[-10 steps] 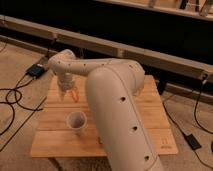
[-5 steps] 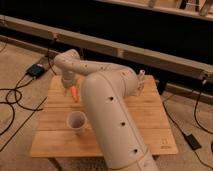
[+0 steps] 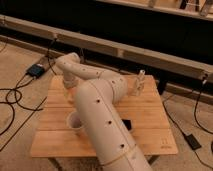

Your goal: Place the pepper in the ceramic bowl

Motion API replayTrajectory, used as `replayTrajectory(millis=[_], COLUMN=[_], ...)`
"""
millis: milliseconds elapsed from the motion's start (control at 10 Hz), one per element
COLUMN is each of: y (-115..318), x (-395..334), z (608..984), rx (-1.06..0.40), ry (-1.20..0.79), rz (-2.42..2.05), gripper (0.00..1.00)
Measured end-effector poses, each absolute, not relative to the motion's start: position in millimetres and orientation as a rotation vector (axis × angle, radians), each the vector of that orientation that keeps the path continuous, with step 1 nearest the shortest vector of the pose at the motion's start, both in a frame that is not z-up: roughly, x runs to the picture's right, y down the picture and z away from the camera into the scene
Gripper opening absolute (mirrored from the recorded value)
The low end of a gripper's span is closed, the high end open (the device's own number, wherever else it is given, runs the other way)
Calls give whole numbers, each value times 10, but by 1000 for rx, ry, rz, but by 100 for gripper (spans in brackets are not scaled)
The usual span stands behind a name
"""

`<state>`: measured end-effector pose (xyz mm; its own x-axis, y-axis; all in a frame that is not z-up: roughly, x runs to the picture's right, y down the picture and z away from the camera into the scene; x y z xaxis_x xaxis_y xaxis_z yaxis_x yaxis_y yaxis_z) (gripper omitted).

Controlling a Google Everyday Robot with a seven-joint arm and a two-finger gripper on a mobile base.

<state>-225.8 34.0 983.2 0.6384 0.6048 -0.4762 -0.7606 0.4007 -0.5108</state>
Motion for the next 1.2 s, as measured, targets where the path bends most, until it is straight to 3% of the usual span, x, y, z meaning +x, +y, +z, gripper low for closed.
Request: replayTrajectory(millis=[400,600,1200], y=[69,-36,-524], x=[-2323,-2316,-1981], z=[9922,9882,9340], rx=[-763,-759,-713], ry=[172,155,156], rz=[876,874,882], gripper=[17,1,0])
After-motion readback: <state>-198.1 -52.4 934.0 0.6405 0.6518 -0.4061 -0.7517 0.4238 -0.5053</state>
